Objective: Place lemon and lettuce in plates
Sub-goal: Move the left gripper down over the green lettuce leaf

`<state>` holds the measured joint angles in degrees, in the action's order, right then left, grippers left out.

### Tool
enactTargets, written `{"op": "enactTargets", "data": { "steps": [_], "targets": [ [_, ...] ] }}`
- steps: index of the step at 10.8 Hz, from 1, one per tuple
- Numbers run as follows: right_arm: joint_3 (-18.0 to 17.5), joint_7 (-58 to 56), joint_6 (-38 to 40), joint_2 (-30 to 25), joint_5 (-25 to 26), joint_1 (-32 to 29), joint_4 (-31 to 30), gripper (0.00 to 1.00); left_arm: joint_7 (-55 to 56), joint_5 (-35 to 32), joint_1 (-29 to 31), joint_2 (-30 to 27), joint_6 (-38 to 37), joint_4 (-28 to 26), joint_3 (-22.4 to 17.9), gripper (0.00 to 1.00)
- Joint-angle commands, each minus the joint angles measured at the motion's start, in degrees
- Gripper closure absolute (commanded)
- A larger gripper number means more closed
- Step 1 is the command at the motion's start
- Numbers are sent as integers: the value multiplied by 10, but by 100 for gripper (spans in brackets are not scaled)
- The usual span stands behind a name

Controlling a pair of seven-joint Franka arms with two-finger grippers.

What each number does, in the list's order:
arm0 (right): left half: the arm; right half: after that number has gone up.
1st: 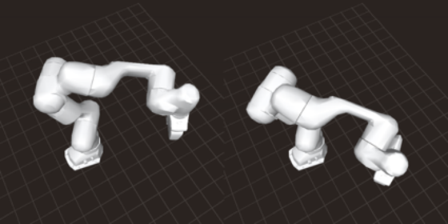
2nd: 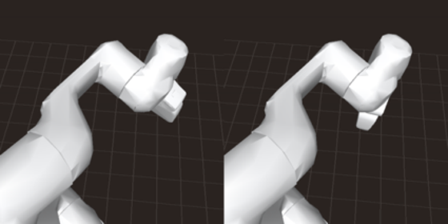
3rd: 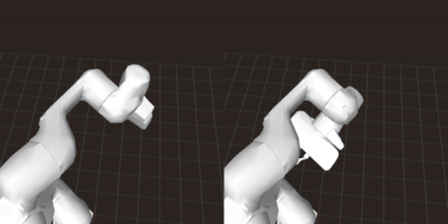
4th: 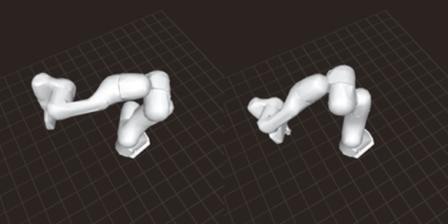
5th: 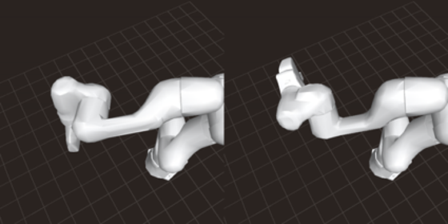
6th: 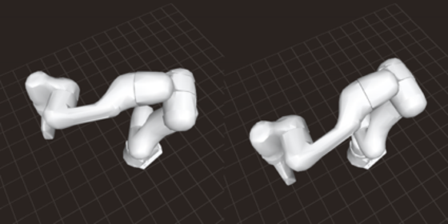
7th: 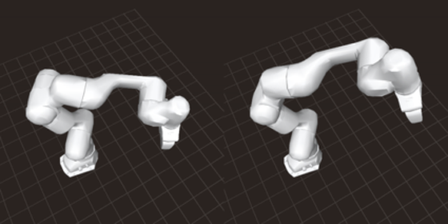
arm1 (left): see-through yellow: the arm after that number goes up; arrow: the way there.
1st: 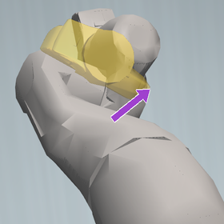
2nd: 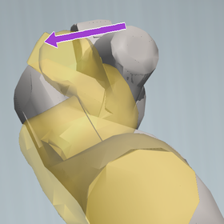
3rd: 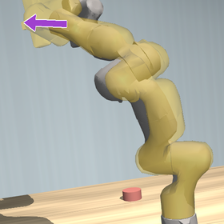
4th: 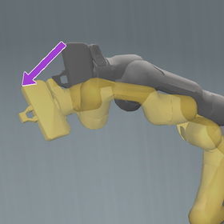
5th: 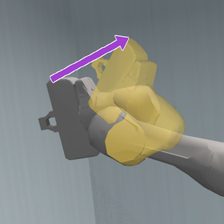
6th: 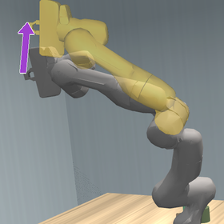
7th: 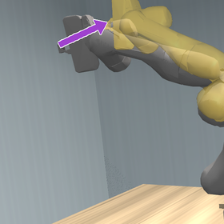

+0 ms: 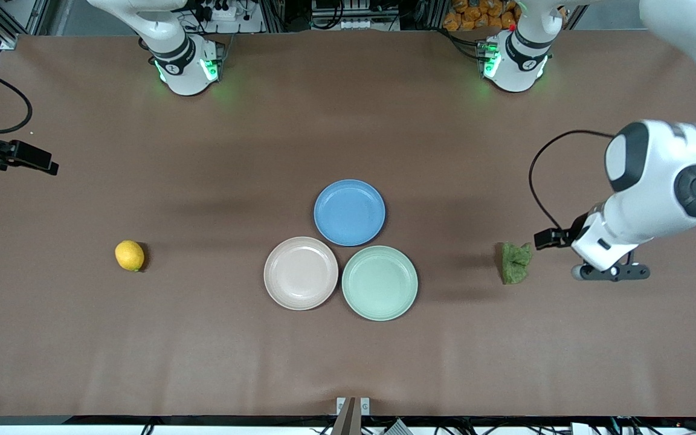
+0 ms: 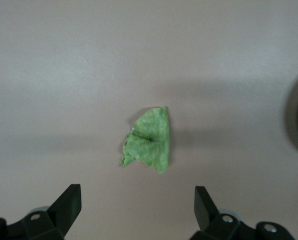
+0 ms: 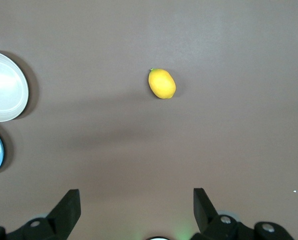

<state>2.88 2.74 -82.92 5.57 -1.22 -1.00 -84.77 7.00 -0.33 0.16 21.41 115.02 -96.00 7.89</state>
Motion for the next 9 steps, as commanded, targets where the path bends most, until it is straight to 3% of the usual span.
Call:
{"op": "enactTargets", "data": {
  "steps": [1,6,9],
  "targets": [
    [-2,4,-17,-6,5,-5,-18,0,-17,-14,5,63,55,4,1,0],
    [-2,0,-36,-9,3,-16,-36,0,-17,-27,7,86,168,-74,0,0],
    [-2,0,-46,-9,3,-16,-43,0,-17,-27,5,94,175,-83,-1,0]
  ]
}}
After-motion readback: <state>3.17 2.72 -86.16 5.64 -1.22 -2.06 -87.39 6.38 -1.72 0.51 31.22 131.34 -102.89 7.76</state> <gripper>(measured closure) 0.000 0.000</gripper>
